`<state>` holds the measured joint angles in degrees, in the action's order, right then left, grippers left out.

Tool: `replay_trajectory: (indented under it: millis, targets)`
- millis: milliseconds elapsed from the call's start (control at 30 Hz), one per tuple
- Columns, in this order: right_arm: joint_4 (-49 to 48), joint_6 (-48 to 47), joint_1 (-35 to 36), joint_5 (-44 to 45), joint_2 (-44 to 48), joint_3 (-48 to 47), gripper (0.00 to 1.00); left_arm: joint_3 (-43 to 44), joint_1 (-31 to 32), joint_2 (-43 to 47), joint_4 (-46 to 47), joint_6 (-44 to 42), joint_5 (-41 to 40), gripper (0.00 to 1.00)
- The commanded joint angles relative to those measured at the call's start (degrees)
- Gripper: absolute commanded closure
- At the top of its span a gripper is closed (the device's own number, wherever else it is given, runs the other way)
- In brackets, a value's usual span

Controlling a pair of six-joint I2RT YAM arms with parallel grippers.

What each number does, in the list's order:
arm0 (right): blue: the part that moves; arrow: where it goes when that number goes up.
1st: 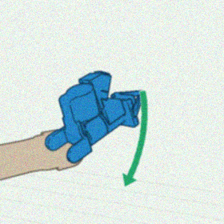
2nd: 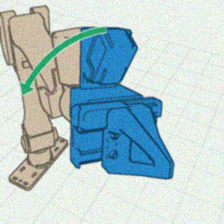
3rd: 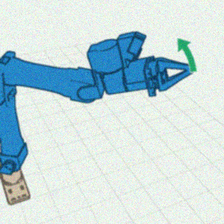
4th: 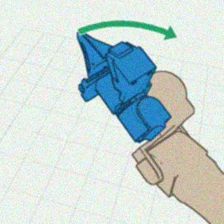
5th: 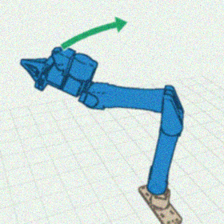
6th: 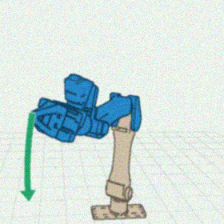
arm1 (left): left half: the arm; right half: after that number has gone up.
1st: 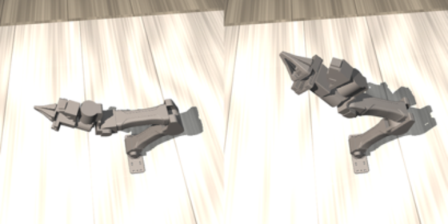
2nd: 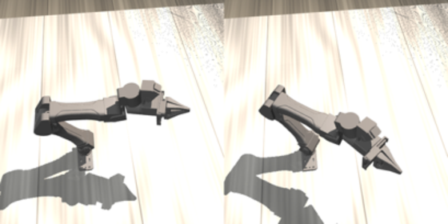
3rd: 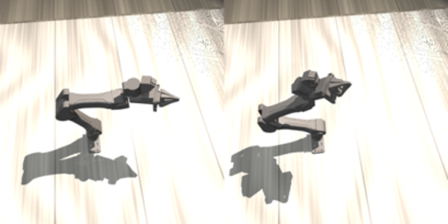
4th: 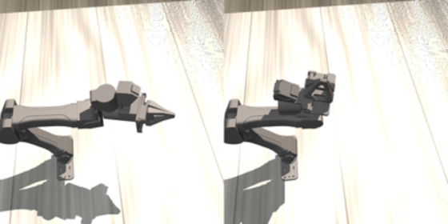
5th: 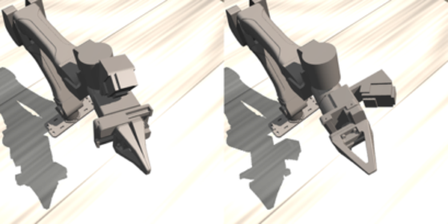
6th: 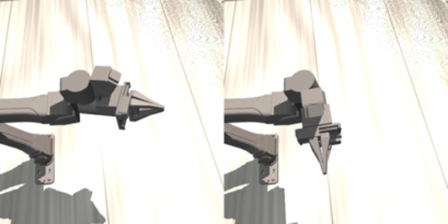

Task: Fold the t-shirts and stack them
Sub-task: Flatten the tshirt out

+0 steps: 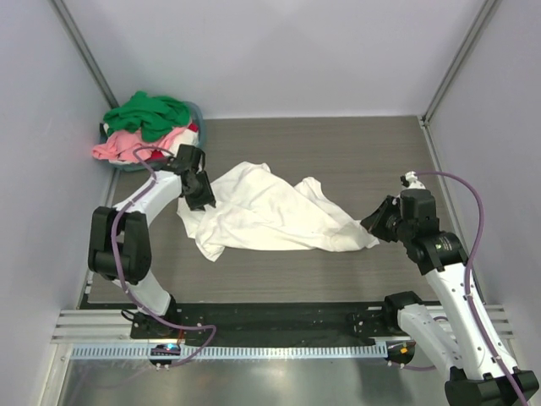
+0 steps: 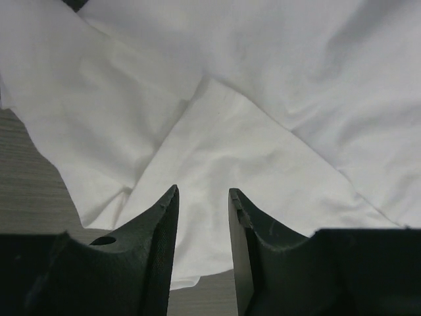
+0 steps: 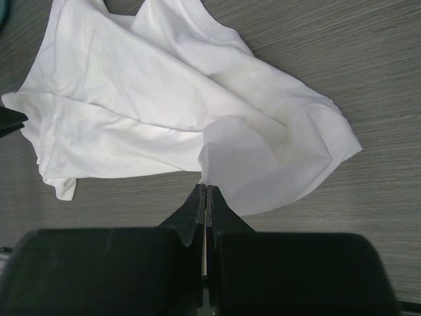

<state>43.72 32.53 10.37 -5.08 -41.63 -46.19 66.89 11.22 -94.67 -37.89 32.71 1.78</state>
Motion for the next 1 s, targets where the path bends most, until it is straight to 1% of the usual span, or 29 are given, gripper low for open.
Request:
replay_trajectory:
  millis: [0,67,200,400,667,767,800,867,900,967]
  targets:
    - [-0.1,0.4,-0.1,-0.6,0.1,-0.5,0.99,1.9,-0.1,-3.7,4.8,-0.5,0.9,0.62]
    - [0.0,0.4,-0.1,-0.6,0.1,-0.4,0.99,3.0,-0.1,-5.3,4.8,-1.2,-0.1,0.62]
    - [0.1,0.2,-0.1,-0.4,0.2,-0.3,0.99,5.8,-0.2,-9.0,4.8,-2.6,-1.1,0.57]
    - [0.5,-0.4,-0.1,0.1,-0.2,0.2,0.99,8.9,-0.2,-12.5,4.8,-3.4,-1.3,0.56]
    - [0.3,-0.6,-0.1,-0.2,-1.2,0.2,0.99,8.9,-0.2,-15.0,5.5,-3.4,-1.3,0.58]
    - [0.2,-0.6,-0.1,-0.3,-1.1,0.3,0.99,8.4,-0.1,-15.4,6.0,-3.4,-1.5,0.61]
    - [0.3,-0.6,-0.1,-0.3,-1.1,0.4,0.99,8.5,-0.2,-15.5,6.2,-3.4,-2.8,0.64]
    - [0.3,-0.6,-0.1,-0.5,-0.9,0.4,0.99,8.8,-0.2,-15.7,6.2,-3.3,-2.7,0.68]
    - [0.3,-0.6,-0.1,-0.5,-1.0,0.3,0.99,8.8,-0.2,-15.7,6.2,-3.3,-2.7,0.74]
    - [0.2,-0.6,-0.1,-0.4,-1.0,0.4,0.99,8.9,-0.2,-15.5,6.2,-3.1,-2.6,0.8]
